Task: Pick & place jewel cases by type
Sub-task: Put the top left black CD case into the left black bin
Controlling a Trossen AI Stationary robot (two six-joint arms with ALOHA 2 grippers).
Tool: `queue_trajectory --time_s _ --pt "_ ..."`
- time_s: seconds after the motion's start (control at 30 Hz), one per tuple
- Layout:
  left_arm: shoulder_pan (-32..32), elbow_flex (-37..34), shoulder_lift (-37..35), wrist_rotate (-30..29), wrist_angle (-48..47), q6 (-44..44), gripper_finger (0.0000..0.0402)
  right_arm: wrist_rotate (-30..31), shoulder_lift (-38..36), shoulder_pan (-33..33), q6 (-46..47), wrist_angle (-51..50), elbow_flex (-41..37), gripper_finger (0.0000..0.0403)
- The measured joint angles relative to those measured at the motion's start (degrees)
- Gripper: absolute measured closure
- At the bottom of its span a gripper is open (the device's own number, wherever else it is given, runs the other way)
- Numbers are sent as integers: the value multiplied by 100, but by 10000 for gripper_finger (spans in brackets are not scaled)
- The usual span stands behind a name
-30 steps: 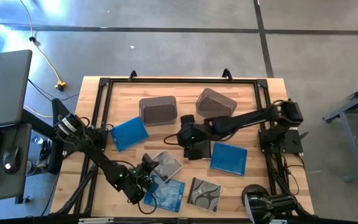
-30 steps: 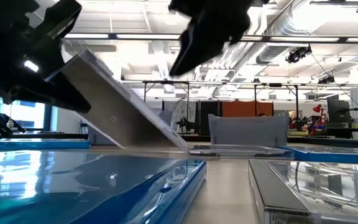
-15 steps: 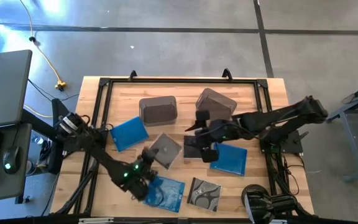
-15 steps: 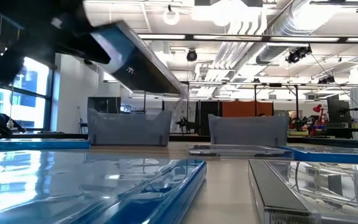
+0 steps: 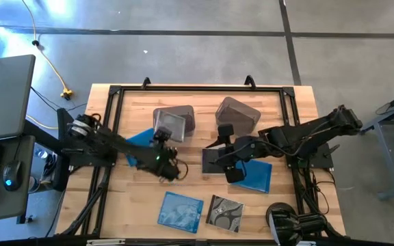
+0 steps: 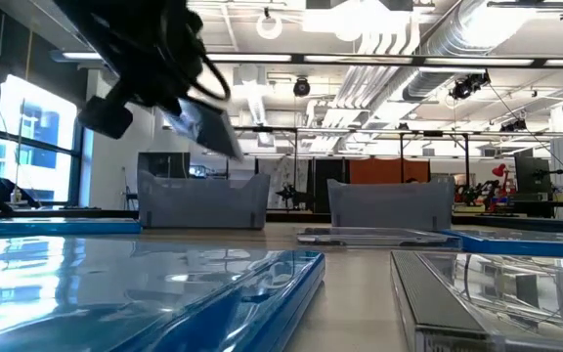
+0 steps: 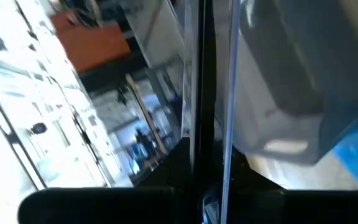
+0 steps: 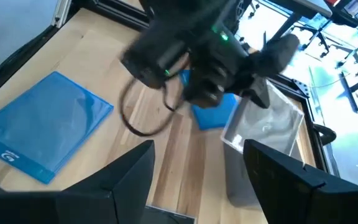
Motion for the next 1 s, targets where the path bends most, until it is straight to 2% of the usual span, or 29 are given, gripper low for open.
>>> queue_trajectory --time_s 0.13,0.2,0.57,0.73,1.0 --pt "436 -2 -98 167 -206 269 379 -3 2 -15 0 -24 0 159" --pt "587 -11 -161 552 -115 708 379 -1 2 -15 -1 -25 0 159" --pt "854 17 -565 1869 1868 3356 379 -7 4 -16 -2 -41 0 159" --pt "1152 12 -627 2656 2138 3599 378 -8 4 -15 13 -39 0 159" --pt "1394 7 -629 2501 2241 3689 343 -10 6 -15 0 -42 0 159"
